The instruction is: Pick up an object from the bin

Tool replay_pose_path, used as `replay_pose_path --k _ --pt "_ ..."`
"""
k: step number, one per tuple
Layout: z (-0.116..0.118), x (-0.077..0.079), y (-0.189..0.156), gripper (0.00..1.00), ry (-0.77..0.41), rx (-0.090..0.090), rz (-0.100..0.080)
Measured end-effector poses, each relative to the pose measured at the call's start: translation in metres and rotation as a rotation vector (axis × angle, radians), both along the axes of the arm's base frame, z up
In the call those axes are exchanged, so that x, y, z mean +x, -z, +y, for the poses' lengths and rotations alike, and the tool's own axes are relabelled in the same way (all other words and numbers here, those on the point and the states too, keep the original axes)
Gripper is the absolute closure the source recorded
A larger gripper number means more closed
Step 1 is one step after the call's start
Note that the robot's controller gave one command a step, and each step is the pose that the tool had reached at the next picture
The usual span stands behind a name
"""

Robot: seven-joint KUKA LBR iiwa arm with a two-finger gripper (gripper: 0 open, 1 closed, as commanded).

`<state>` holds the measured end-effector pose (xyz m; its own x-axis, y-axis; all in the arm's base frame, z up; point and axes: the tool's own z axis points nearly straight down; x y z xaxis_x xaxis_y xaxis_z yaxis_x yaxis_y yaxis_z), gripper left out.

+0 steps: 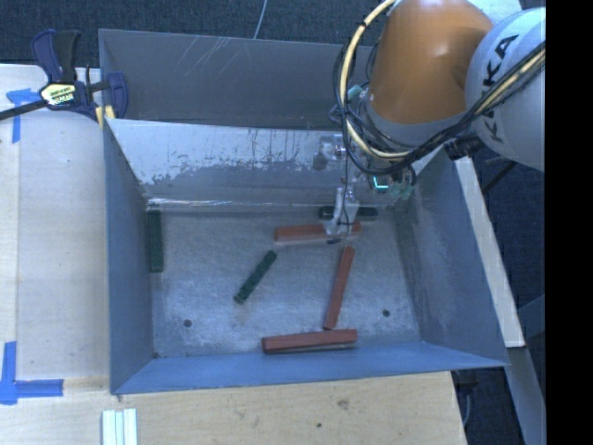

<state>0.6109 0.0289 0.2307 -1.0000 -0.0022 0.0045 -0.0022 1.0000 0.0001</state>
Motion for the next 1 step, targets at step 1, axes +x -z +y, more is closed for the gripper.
replay_pose_path --k 1 --pt "-0.0001 0.0015 -0.0050 0.00 0.001 0.000 -0.009"
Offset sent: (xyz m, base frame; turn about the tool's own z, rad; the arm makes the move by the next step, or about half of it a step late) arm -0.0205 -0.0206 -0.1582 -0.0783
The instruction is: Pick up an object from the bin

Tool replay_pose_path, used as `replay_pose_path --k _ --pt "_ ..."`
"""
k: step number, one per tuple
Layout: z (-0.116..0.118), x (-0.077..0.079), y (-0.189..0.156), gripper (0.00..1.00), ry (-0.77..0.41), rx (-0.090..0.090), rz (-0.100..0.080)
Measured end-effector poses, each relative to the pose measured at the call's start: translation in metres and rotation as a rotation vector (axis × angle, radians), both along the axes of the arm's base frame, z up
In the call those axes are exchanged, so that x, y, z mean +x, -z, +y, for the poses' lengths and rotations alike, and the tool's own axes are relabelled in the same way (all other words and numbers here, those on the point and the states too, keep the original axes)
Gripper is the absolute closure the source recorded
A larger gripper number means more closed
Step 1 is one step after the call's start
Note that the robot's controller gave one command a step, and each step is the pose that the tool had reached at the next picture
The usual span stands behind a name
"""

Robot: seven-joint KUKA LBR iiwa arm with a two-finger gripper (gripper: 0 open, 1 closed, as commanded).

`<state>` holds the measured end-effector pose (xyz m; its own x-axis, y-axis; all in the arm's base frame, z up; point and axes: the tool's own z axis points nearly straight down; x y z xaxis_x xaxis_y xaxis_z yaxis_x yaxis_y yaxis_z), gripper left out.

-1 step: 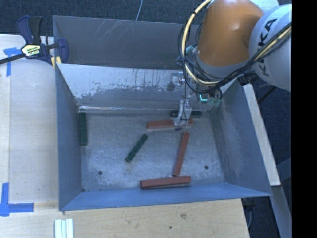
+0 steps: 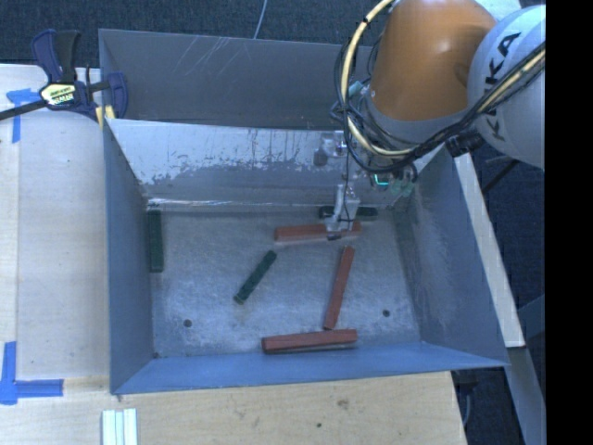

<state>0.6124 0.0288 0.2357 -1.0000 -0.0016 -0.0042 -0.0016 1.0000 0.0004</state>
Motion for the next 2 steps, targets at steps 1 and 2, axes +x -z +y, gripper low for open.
replay_pose_path --k 1,2 --pt "-0.007 -0.006 0.055 0.00 -0.027 -0.001 -0.005" --pt "0.014 -0.008 0.122 0.00 0.074 0.000 -0.003"
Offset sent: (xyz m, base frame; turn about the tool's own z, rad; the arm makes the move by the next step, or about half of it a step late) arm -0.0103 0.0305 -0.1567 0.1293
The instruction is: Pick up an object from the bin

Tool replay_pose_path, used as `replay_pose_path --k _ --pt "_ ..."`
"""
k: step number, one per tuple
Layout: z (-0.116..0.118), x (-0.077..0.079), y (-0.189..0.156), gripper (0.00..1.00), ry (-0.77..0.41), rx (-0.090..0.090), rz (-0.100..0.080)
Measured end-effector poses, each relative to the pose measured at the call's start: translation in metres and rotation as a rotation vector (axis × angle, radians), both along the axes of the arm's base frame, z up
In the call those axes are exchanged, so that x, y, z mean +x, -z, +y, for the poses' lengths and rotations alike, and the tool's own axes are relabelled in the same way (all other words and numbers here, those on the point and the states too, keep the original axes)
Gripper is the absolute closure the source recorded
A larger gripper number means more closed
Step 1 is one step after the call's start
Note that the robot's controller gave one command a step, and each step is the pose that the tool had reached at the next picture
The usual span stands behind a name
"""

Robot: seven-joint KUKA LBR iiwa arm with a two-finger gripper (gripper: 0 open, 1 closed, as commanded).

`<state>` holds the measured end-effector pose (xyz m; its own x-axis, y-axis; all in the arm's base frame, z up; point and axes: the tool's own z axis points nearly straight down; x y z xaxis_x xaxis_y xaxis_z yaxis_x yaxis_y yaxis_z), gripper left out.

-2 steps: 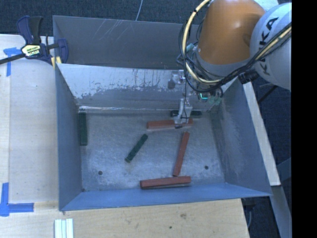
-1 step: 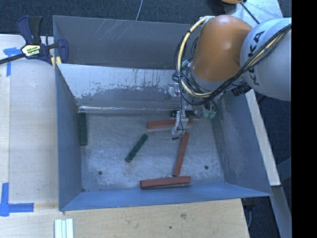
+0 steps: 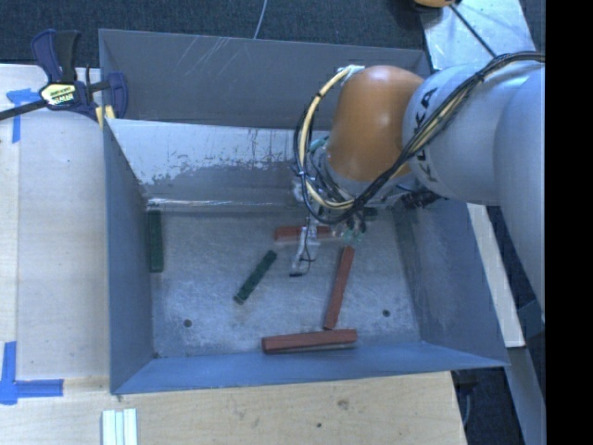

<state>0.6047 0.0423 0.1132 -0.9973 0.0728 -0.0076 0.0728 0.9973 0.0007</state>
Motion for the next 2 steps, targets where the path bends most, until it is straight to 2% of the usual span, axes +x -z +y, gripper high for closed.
replay_pose_path --k 1,2 --pt "-0.0858 0.0155 0.0420 1.00 0.101 -0.001 0.000" --pt "-0.0858 0.0155 0.0420 1.00 0.101 -0.001 0.000"
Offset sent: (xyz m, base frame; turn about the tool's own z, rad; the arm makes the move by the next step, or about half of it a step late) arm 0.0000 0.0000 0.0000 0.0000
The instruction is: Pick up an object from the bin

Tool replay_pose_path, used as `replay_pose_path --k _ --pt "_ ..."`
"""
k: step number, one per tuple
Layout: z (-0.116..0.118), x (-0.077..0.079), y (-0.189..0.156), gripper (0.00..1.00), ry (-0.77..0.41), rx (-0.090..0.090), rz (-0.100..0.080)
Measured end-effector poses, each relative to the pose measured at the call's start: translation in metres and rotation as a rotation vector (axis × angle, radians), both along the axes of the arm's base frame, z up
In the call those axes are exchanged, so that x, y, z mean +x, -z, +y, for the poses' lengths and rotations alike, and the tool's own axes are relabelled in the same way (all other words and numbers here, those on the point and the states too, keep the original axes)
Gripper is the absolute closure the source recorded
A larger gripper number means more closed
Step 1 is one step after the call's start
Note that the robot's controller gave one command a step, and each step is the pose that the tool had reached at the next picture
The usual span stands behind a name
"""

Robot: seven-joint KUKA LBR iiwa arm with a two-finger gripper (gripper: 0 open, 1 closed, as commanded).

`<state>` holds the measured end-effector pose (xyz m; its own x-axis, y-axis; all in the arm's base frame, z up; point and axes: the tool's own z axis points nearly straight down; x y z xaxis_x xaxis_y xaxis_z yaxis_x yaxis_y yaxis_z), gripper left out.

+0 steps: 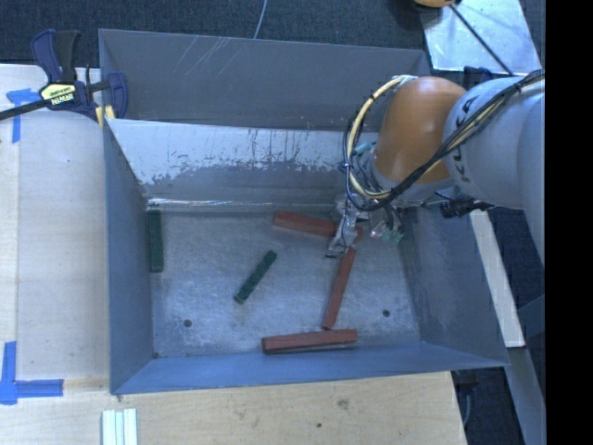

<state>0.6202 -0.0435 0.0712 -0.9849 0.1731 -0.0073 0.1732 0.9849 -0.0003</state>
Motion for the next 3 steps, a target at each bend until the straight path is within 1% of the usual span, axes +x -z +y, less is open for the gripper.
replay_pose_path --k 1,2,3 --pt "-0.061 -0.009 -0.115 1.00 -0.036 0.000 0.004" --pt "-0.061 -0.009 -0.114 1.00 -0.036 0.001 0.004" --pt "-0.069 -0.014 -0.134 1.00 -0.025 0.001 0.005"
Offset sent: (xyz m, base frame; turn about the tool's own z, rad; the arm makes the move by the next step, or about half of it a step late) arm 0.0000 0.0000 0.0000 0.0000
